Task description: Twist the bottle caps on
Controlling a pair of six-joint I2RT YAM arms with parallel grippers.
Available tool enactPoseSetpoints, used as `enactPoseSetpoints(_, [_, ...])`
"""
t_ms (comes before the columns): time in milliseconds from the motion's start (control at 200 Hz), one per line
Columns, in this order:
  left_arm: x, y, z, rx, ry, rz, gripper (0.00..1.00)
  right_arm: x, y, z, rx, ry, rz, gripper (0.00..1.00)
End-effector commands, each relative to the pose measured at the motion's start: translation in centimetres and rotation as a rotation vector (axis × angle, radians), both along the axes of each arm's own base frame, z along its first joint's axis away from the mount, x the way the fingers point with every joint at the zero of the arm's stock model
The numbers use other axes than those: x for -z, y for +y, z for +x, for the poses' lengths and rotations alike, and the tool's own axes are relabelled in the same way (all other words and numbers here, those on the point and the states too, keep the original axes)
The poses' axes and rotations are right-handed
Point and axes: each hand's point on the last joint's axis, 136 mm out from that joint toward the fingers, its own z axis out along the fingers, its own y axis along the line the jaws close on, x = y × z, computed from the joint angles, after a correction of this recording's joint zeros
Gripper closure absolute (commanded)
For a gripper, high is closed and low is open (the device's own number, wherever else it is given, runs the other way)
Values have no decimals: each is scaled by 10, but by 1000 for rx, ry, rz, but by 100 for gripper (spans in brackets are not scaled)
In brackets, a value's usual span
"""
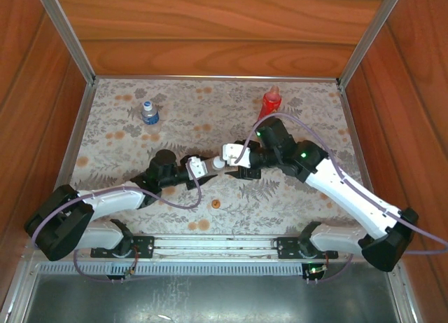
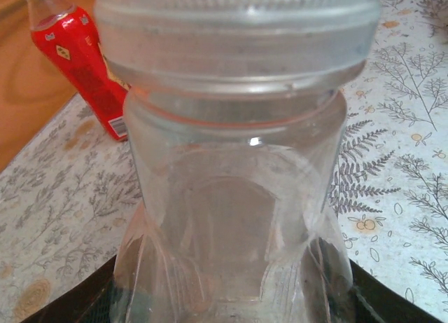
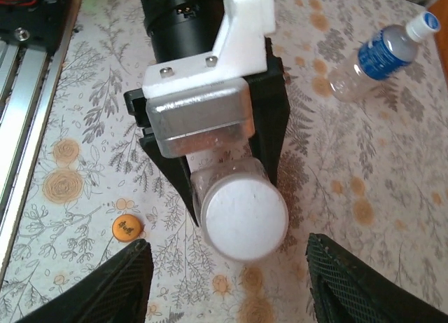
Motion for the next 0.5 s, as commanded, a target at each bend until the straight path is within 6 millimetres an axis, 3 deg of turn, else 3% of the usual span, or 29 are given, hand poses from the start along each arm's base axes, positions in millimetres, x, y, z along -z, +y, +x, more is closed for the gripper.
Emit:
enactPoseSetpoints(0, [-9,-3,-5,47,-23,-12,49,3,7,-7,-105,-13,-27,38])
enactPoseSetpoints(260, [-13,-4,-8,66,-25,-21,49,16,17,-1,-123,31,-69,41])
enactPoseSetpoints(495, [-16,-4,-9,68,-28,-26,49,22,19,-1,-118,68,-85,52])
